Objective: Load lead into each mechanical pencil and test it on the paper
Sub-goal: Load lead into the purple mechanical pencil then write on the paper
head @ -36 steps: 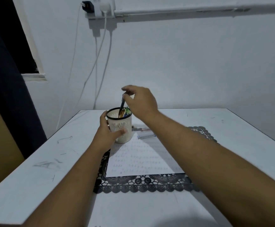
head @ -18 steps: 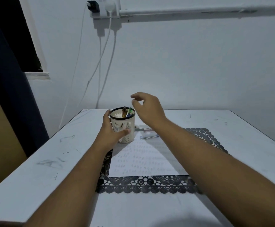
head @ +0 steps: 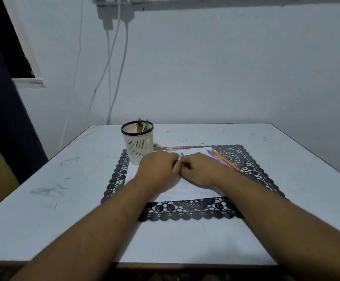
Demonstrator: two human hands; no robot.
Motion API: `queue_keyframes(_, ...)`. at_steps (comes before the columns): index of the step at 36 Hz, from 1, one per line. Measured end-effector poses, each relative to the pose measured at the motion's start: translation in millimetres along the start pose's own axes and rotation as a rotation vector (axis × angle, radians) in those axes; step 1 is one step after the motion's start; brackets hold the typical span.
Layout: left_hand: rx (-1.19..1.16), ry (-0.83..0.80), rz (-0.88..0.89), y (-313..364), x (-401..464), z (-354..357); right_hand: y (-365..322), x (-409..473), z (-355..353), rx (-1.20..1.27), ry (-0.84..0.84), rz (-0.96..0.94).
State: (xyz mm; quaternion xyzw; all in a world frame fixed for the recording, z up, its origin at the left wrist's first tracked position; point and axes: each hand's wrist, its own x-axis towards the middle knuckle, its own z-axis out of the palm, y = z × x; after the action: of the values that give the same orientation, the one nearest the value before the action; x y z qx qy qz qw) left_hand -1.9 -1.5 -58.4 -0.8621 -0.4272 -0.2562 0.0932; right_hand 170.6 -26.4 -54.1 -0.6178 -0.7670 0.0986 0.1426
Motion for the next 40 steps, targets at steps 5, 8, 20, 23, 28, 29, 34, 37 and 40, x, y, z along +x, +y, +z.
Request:
queue_keyframes(5,-0.078,-0.188,0.034,-17,-2,12,-1,1,-8,-0.014,-0.018,-0.020)
queue_keyframes(8,-0.076,-0.173,0.040,-17,-6,12,5,1,-16,0.028,0.022,0.041)
queue_keyframes(20,-0.224,-0.230,-0.055,-16,-7,7,69,-21,-69,-0.030,0.172,0.560)
queue_keyframes(23,-0.251,-0.241,-0.055,-17,-5,5,70,-20,-67,0.012,0.121,0.577)
queue_keyframes(28,-0.264,-0.253,-0.028,-19,-8,5,63,-19,-61,-0.013,0.079,0.581)
queue_keyframes(29,-0.265,-0.251,-0.026,-19,-7,5,60,-19,-61,-0.026,0.075,0.580)
queue_keyframes(34,-0.294,-0.218,-0.023,-19,-5,0,44,-20,-62,-0.016,0.144,0.484)
queue_keyframes(37,-0.324,-0.068,0.024,-16,-7,-5,32,-20,-58,0.025,0.177,0.327)
queue_keyframes(40,-0.390,0.093,0.086,-18,-2,-11,11,-18,-46,0.010,0.122,0.125)
